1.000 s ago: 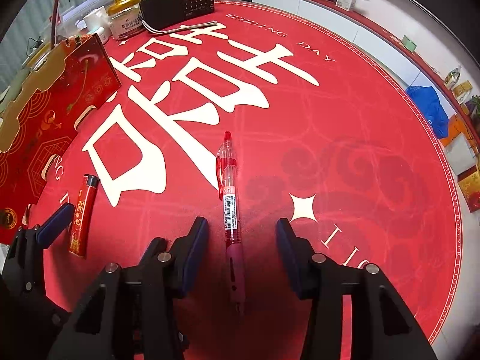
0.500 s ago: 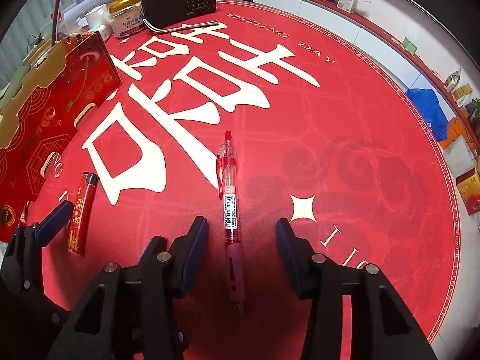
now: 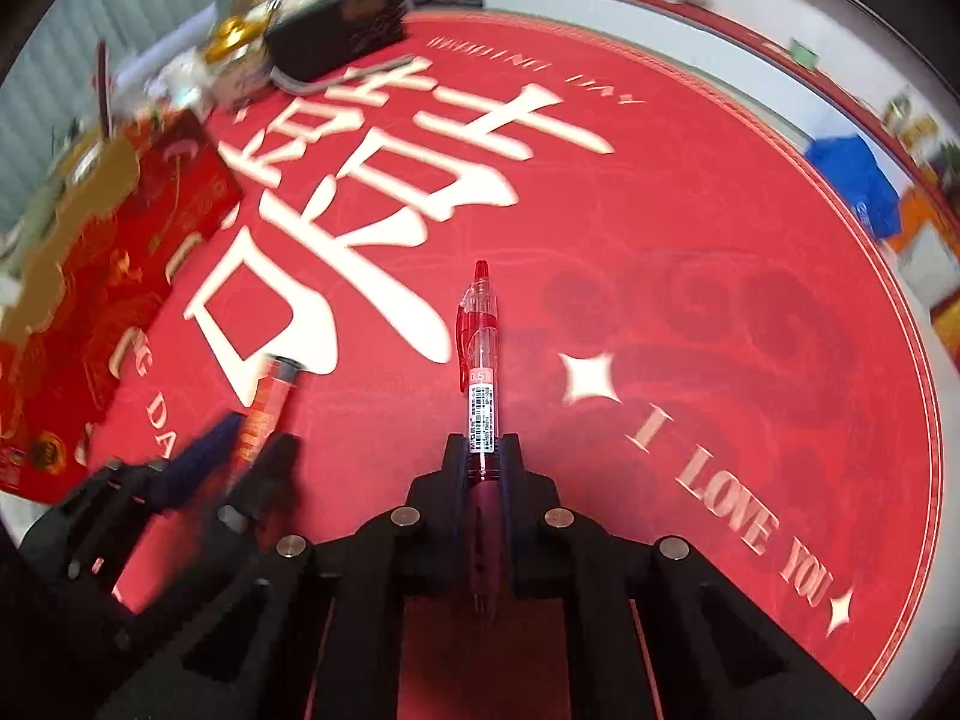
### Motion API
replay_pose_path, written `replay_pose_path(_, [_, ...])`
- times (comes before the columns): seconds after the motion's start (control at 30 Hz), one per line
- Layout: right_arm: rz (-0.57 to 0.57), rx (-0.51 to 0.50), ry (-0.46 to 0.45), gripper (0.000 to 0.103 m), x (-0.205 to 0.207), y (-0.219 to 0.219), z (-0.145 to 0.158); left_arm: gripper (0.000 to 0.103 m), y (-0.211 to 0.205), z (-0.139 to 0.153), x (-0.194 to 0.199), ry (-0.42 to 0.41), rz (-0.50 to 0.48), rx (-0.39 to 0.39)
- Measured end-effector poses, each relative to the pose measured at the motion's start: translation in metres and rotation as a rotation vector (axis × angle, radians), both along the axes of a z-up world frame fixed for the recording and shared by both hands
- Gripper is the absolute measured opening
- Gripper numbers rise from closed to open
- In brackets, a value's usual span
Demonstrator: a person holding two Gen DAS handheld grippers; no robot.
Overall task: Organize rigid objects
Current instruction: 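Close left tool on red lighter while right tool closes on red pen, then lift and carry the red lighter and red pen over the cardboard box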
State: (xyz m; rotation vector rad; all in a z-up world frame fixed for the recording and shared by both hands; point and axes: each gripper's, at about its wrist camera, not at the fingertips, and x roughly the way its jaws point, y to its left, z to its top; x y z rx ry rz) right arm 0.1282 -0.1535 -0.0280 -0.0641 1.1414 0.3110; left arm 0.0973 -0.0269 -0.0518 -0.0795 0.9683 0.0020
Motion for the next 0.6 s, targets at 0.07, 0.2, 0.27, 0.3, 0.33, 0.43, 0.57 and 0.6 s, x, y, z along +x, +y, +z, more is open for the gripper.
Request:
replay_pose_path(0.07, [-0.026,0.028,-0.016,0.011,-0.009,-0.012,0.009,0.02,0.006,0.003,-0.003,0.017,0.006,-0.045])
replay_pose_path(0.2, [-0.059,0.101,-0.04,0.011,-0.032,-0.033,0.022,0.02,0.009,0.01,-0.014,0.018,0.01,-0.061])
replay_pose_path(0.27, [-0.076,0.128,-0.04,0.011,-0.043,-0.04,0.023,0.02,0.006,0.016,-0.02,0.013,-0.003,-0.041])
replay_pose_path(0.3, [-0.085,0.146,-0.037,0.011,-0.049,-0.044,0.023,0.02,0.004,0.019,-0.023,0.01,-0.009,-0.034])
replay_pose_path(0.33, [-0.097,0.159,-0.032,0.011,-0.055,-0.048,0.023,0.02,0.001,0.023,-0.027,0.005,-0.017,-0.025])
replay_pose_path(0.43, [-0.126,0.192,-0.024,0.011,-0.07,-0.058,0.023,0.02,-0.011,0.032,-0.037,-0.011,-0.049,0.003])
replay_pose_path(0.57, [-0.156,0.219,-0.014,0.011,-0.086,-0.068,0.023,0.02,-0.027,0.042,-0.052,-0.042,-0.102,0.032])
replay_pose_path(0.6, [-0.162,0.227,-0.011,0.011,-0.09,-0.07,0.024,0.02,-0.031,0.044,-0.056,-0.051,-0.114,0.037])
